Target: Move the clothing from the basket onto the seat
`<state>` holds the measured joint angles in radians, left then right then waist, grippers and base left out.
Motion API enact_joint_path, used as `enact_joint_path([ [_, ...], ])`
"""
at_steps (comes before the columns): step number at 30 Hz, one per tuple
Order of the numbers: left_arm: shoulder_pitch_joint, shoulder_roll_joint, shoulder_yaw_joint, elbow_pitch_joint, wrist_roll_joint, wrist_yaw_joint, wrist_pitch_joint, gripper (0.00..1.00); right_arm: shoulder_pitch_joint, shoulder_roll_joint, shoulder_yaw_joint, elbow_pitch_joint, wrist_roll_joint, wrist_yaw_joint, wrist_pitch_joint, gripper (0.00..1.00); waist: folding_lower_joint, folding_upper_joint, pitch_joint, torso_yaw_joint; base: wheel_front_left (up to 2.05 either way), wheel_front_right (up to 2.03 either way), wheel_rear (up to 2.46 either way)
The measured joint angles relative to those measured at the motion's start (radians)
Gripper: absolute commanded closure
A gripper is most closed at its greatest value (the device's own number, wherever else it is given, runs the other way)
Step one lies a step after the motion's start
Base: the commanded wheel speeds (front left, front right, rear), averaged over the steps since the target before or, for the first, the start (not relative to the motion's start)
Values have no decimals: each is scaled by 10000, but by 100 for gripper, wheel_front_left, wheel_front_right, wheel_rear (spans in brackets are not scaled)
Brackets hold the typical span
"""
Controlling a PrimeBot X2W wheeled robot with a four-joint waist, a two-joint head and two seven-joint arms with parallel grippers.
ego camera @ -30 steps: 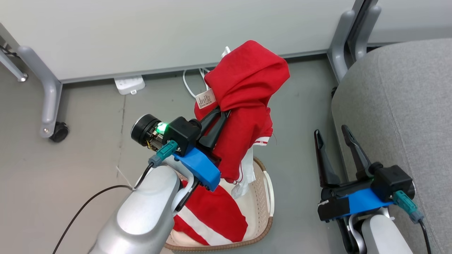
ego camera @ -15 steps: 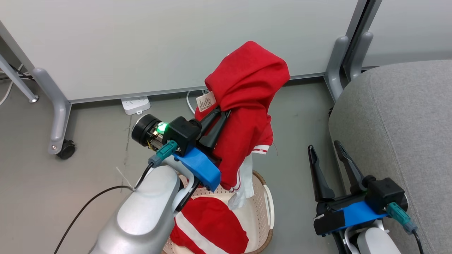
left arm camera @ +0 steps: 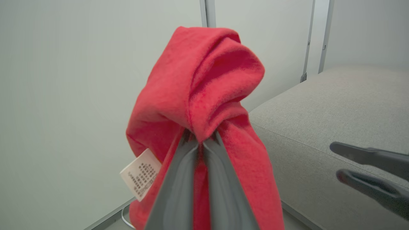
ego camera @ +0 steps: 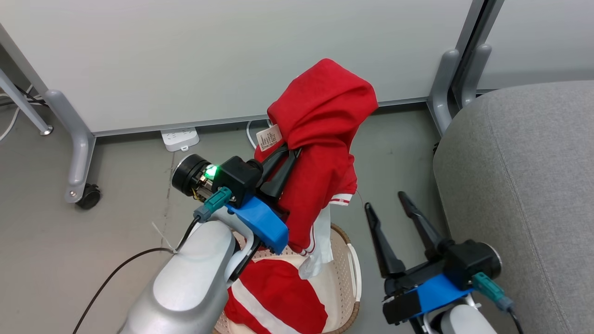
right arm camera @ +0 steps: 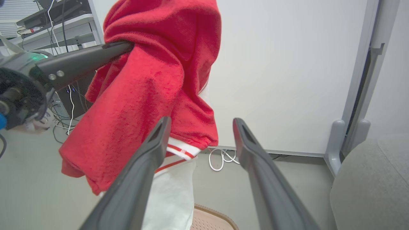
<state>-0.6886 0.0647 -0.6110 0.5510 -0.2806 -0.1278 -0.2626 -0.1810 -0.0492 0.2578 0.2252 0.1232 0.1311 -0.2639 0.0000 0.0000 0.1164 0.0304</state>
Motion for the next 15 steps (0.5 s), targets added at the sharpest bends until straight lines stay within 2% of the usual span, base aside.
enact_joint_path([
  [8, -16, -8, -15, -12, 0, 0, 0, 100, -483, 2, 1306, 107, 148, 0, 0, 0, 0, 0, 193, 46, 0, 0, 0],
  [15, -207, -46, -104, -71, 0, 0, 0, 100, -1331, 2, 1948, 608, 391, 0, -2, 0, 1, 0, 470, 186, 0, 0, 0],
])
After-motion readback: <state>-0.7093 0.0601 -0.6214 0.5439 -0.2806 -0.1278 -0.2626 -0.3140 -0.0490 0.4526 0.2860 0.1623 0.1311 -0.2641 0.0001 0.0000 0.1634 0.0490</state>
